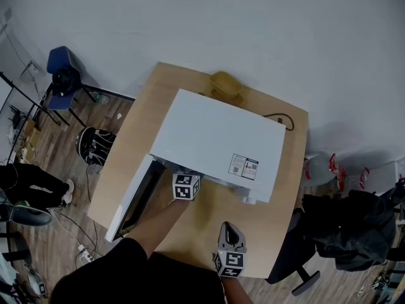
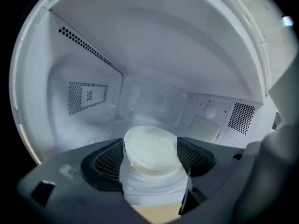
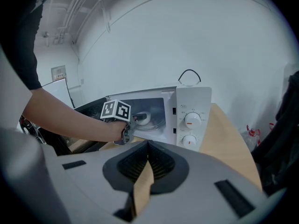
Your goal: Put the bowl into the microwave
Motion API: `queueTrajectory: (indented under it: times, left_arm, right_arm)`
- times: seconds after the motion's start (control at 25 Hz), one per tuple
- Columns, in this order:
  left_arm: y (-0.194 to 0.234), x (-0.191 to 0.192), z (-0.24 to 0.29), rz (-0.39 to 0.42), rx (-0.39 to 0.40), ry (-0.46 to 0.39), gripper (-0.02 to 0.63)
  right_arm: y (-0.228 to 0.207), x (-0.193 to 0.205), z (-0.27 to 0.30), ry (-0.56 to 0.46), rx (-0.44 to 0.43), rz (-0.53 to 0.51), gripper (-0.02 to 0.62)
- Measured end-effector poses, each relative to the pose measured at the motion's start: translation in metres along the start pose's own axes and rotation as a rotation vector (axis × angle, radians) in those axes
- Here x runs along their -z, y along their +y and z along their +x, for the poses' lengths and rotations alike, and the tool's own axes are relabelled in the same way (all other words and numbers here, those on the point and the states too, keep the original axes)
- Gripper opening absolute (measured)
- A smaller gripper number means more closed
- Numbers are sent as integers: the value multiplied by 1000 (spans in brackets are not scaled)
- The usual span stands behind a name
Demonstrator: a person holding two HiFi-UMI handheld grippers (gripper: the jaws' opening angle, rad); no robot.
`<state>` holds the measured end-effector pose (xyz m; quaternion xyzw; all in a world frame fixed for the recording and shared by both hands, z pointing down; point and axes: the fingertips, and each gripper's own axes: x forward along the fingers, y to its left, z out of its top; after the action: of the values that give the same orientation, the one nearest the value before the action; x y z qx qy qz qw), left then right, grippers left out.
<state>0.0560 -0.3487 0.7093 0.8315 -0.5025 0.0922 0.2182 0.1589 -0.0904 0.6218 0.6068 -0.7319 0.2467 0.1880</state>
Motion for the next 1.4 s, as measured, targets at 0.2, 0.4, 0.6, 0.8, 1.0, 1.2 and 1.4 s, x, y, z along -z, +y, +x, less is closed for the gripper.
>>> queueTrajectory:
  times: [0.2, 0.4, 0.6, 0.8, 1.0, 1.2, 1.4]
  left_arm:
    - [-6, -3, -3, 33, 11, -19, 331]
    - [-11, 4, -9, 73, 14, -24, 332]
    - [-12, -4, -7, 76, 16, -39, 333]
    - [-19, 5, -20, 100, 5, -38, 345]
    - [-24, 4, -22, 181, 6, -54, 348]
    - [-25, 2, -23, 222, -5, -68, 376]
    - [-26, 1, -27, 149, 2, -104, 394]
  right_arm:
    - [3, 5, -3, 9, 7, 0, 59]
    - [12, 10, -7, 15, -2, 1, 60]
    - [12, 10, -9, 11, 2, -2, 60]
    - [8, 13, -11, 18, 6, -3, 60]
    - [7, 12, -10, 18, 6, -1, 60]
    - [8, 13, -8, 22, -5, -5, 60]
    - [7, 12, -7, 24, -3, -5, 60]
